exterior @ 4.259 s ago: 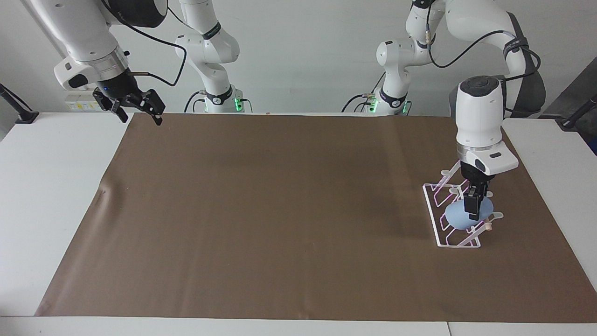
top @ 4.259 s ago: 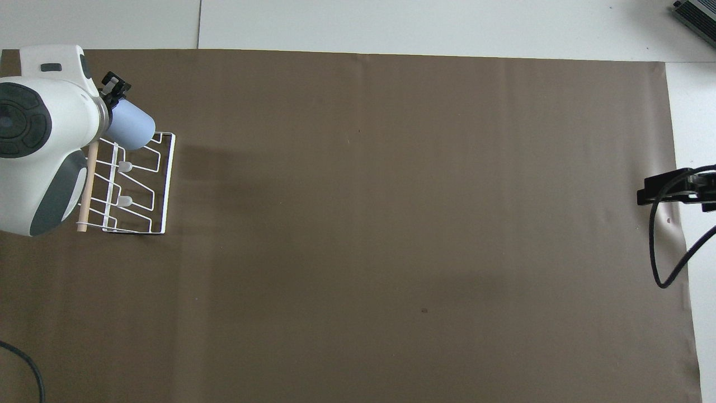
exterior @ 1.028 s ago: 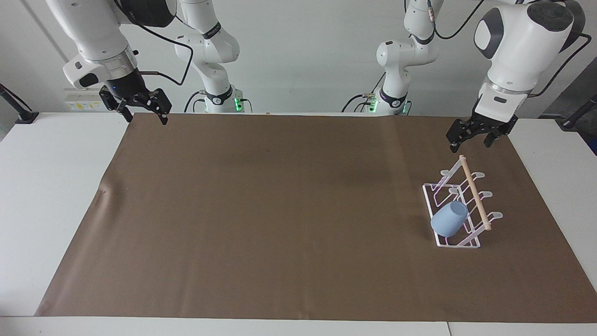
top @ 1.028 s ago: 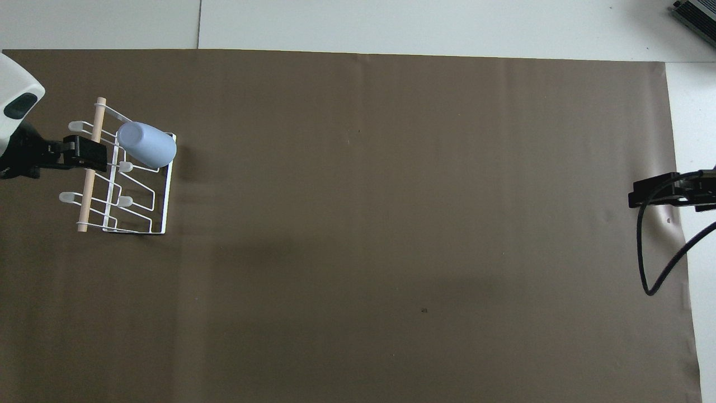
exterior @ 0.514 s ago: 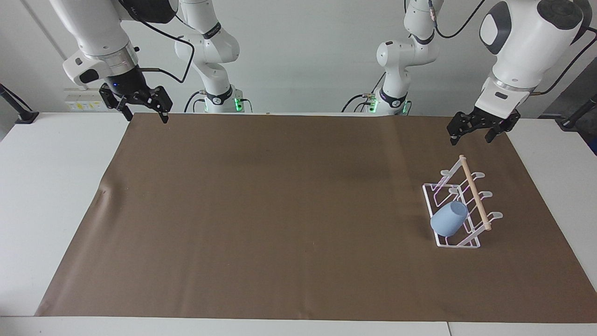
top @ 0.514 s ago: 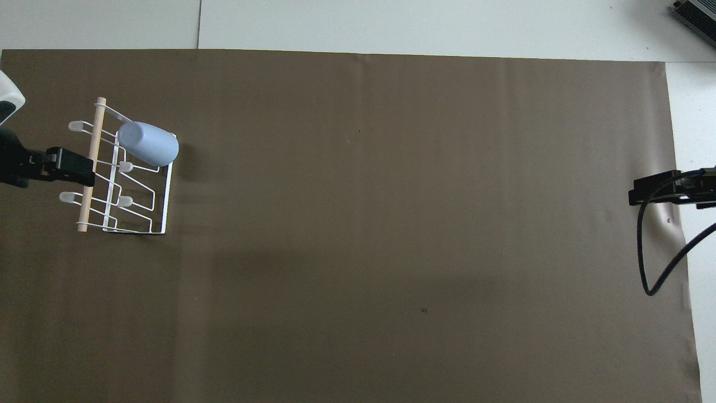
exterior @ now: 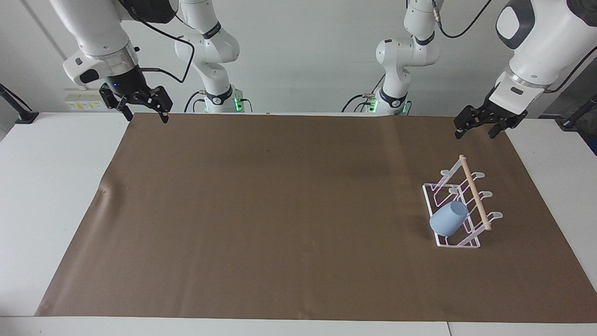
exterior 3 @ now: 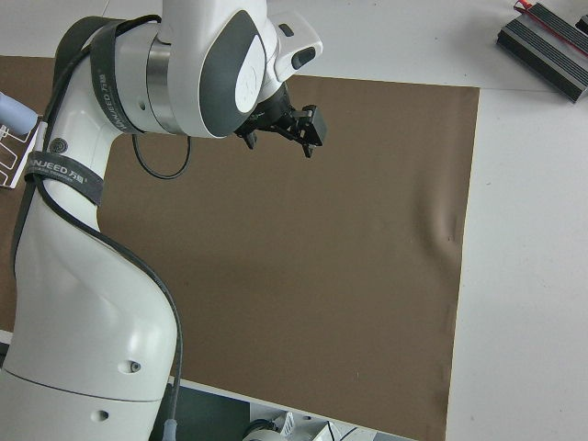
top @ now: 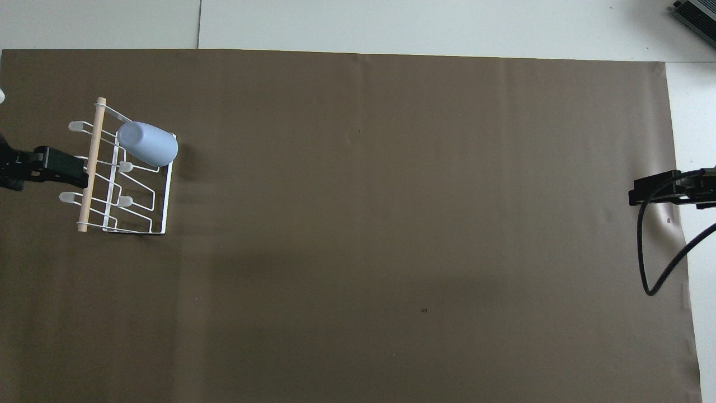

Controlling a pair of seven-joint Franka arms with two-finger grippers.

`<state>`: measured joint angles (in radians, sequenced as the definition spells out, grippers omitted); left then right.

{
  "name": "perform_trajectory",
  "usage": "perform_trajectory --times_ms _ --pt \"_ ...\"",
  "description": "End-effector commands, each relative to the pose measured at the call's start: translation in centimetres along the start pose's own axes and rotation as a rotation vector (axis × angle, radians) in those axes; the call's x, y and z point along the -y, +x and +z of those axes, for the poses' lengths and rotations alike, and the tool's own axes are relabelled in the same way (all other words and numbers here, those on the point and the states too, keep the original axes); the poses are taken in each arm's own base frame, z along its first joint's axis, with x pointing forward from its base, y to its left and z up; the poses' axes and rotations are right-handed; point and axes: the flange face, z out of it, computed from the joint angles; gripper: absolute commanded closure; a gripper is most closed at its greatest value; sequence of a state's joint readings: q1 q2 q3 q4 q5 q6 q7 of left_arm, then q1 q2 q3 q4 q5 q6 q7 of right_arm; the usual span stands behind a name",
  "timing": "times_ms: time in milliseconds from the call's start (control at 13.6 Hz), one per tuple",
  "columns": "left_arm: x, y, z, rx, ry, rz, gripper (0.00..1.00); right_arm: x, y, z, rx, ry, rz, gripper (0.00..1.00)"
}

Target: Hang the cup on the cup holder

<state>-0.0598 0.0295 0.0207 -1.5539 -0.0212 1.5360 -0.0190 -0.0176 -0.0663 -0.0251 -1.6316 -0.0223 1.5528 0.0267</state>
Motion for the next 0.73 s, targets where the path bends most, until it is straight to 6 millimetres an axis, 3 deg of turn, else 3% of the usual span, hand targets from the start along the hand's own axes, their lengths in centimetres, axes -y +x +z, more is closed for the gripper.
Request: perform_trajectory --times_ms 0,441,661 --pt "0.0 0.0 -1.0 -0.004 -0.001 0.013 0.00 0.1 -0.1 0.0 -0.005 -0.004 0.001 0.00" --pt "-0.6 -1.1 -1.6 0.000 -0.002 0.022 0.00 0.1 -0.1 0.0 -0.005 -0.004 0.001 0.00" --pt "-0.3 -2.3 -0.7 0.016 -0.003 0.016 0.00 0.1 -0.2 -0.1 -0.008 -0.003 0.001 0.00"
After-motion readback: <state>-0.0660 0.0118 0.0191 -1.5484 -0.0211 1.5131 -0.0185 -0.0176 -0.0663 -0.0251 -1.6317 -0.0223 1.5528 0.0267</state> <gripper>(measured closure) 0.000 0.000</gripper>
